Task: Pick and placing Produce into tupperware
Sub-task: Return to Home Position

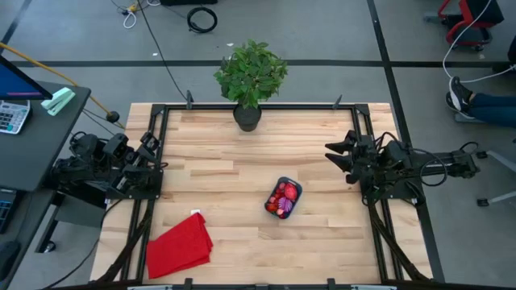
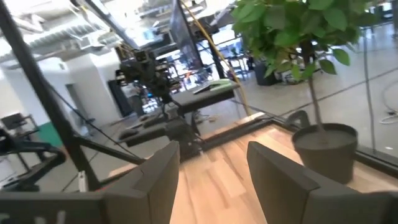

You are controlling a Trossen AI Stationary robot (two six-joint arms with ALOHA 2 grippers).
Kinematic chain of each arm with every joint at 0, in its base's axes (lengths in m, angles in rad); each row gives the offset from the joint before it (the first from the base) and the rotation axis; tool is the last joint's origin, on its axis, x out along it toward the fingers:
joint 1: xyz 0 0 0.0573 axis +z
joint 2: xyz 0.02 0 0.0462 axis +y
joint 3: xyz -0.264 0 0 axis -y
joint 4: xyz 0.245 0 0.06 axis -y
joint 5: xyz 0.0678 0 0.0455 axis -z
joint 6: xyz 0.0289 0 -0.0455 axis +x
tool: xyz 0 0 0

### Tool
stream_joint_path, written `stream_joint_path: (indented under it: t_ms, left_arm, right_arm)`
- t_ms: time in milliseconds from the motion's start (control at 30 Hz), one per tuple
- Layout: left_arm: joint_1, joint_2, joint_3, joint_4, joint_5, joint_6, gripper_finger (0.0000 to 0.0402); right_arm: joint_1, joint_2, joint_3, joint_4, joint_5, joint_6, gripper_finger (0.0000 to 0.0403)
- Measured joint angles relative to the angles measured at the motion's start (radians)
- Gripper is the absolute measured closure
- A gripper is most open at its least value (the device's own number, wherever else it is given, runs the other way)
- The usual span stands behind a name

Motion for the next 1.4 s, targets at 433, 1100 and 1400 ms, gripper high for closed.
stream_joint_path:
  t_ms: [433,1100,1400]
  left_arm:
    - [0.000,0.000,0.000,-0.001,0.000,0.000,0.0262]
    - [0.000,0.000,0.000,-0.009,0.000,0.000,0.0254]
    - [0.000,0.000,0.000,-0.009,0.000,0.000,0.0264]
  right_arm:
    - [0.000,-0.003,0.000,-0.004,-0.156,-0.076,0.0205]
    - [0.000,-0.008,0.000,0.067,-0.157,0.021,0.0205]
    - [0.000,-0.008,0.000,0.064,-0.157,0.058,0.0205]
